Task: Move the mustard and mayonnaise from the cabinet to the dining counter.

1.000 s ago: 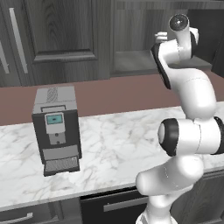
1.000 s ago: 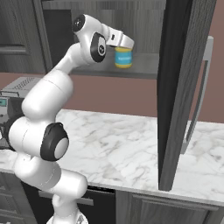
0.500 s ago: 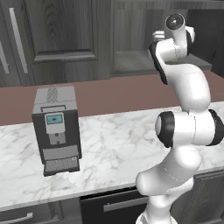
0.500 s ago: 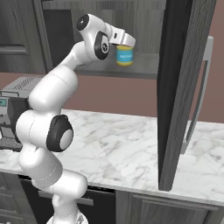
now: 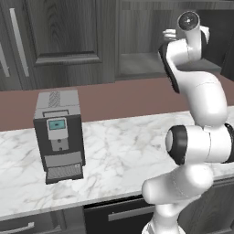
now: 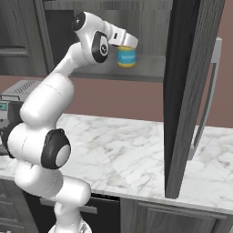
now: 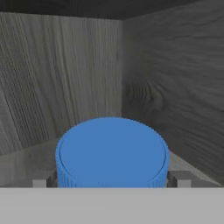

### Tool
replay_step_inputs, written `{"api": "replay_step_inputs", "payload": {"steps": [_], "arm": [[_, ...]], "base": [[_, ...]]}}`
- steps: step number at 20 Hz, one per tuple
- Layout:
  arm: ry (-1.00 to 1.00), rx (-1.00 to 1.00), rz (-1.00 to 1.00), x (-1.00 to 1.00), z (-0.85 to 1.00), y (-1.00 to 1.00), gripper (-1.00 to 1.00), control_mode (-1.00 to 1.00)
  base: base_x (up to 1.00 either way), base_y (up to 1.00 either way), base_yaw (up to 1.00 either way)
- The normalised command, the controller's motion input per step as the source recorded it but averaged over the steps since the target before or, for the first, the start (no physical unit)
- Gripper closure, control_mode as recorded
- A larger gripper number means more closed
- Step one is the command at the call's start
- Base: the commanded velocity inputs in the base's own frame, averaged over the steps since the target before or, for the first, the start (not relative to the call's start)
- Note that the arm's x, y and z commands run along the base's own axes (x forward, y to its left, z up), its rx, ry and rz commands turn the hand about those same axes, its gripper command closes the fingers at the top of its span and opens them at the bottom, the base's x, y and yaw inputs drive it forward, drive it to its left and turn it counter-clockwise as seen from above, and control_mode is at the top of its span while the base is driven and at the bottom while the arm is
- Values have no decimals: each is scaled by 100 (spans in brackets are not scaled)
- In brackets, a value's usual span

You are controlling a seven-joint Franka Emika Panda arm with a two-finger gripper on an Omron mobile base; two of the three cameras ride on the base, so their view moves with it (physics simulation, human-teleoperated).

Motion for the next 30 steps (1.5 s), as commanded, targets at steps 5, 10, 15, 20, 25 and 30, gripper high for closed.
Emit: {"api": "replay_step_inputs", "payload": {"steps": [5,10,15,20,25,30], "arm": [[-25,-2,0,-100,0,38,100,-100],[-16,-4,0,-100,5,67,100,-100],[-2,0,0,-100,44,55,100,-100],[0,0,0,-100,62,44,100,-100],[8,0,0,-100,35,32,100,-100],[11,0,0,-100,1,30,100,-100]], "base": [[0,0,0],[0,0,0],[0,0,0],[0,0,0],[0,0,0],[0,0,0]]}}
